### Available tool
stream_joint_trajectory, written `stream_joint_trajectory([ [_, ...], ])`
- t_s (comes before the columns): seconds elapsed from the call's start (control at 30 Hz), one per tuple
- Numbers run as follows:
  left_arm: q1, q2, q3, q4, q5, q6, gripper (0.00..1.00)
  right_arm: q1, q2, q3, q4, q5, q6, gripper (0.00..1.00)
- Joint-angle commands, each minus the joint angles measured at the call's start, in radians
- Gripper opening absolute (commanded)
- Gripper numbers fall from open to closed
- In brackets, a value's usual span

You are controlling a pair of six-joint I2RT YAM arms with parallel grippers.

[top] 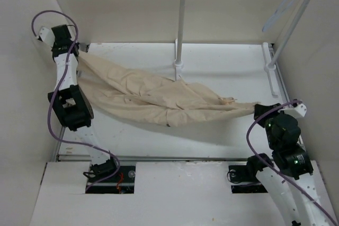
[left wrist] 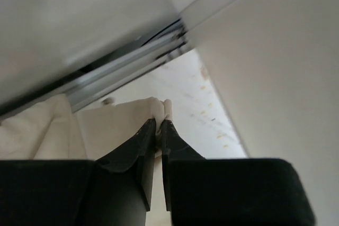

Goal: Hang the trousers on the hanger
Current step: Fold the trousers

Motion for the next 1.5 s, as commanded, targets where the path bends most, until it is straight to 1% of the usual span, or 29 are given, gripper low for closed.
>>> stream_joint_trajectory([
  [0.0,-0.021,0.056,-0.092,0.023,-0.031,-0.007,0.04,-0.107,-0.001,-0.012,-0.027,0.054,0.033,0.04],
  [0.07,-0.037,0.076,-0.097,0.023,-0.044,-0.009,0.08,-0.186,0.029,-0.037,-0.013,-0.010,0.050,0.03],
  [0.13,-0.047,0.086,-0.100,0.014,-0.057,-0.009,0.16,-0.262,0.044,-0.072,0.011,-0.077,0.063,0.03],
  [0.17,-0.051,0.086,-0.105,0.012,-0.054,-0.009,0.24,-0.302,0.046,-0.089,0.025,-0.101,0.066,0.03],
  [0.2,-0.060,0.080,-0.112,0.012,-0.051,-0.009,0.34,-0.338,0.046,-0.101,0.034,-0.119,0.067,0.03],
  [0.27,-0.082,0.035,-0.153,0.023,-0.055,-0.010,0.51,-0.388,0.047,-0.112,0.047,-0.145,0.067,0.02],
  [0.3,-0.096,0.006,-0.176,0.029,-0.060,-0.012,0.56,-0.411,0.050,-0.114,0.056,-0.148,0.067,0.03],
  [0.33,-0.114,-0.029,-0.201,0.032,-0.067,-0.012,0.59,-0.426,0.056,-0.112,0.065,-0.148,0.070,0.03],
  [0.4,-0.136,-0.099,-0.256,0.047,-0.090,-0.012,0.59,-0.446,0.064,-0.109,0.085,-0.154,0.075,0.03],
  [0.5,-0.157,-0.245,-0.379,0.061,-0.150,-0.015,0.50,-0.451,0.064,-0.106,0.116,-0.156,0.087,0.03],
  [0.57,-0.156,-0.342,-0.459,0.060,-0.196,-0.018,0.48,-0.439,0.049,-0.112,0.134,-0.153,0.092,0.04],
  [0.63,-0.148,-0.423,-0.526,0.028,-0.201,-0.024,0.45,-0.411,0.027,-0.121,0.142,-0.144,0.092,0.04],
  [0.73,-0.085,-0.521,-0.638,-0.038,-0.158,-0.041,0.41,-0.334,-0.005,-0.121,0.143,-0.118,0.086,0.04],
  [0.83,-0.007,-0.586,-0.747,-0.080,-0.114,-0.081,0.37,-0.259,-0.013,-0.110,0.140,-0.110,0.070,0.04],
  [0.9,0.045,-0.618,-0.818,-0.083,-0.069,-0.104,0.37,-0.219,-0.025,-0.121,0.142,-0.107,0.061,0.04],
  [1.03,0.116,-0.623,-0.908,-0.052,-0.006,-0.107,0.43,-0.136,-0.053,-0.140,0.143,-0.105,0.063,0.04],
  [1.07,0.122,-0.618,-0.928,-0.042,0.018,-0.102,0.45,-0.118,-0.056,-0.141,0.143,-0.101,0.061,0.04],
  [1.2,0.137,-0.591,-0.961,-0.014,0.025,-0.094,0.52,-0.070,-0.051,-0.138,0.157,-0.101,0.057,0.04],
  [1.33,0.162,-0.539,-0.968,0.015,0.034,-0.078,0.53,-0.046,-0.043,-0.146,0.171,-0.115,0.057,0.04],
  [1.47,0.188,-0.502,-0.979,0.040,0.017,-0.079,0.52,-0.044,-0.053,-0.147,0.176,-0.124,0.055,0.04],
])
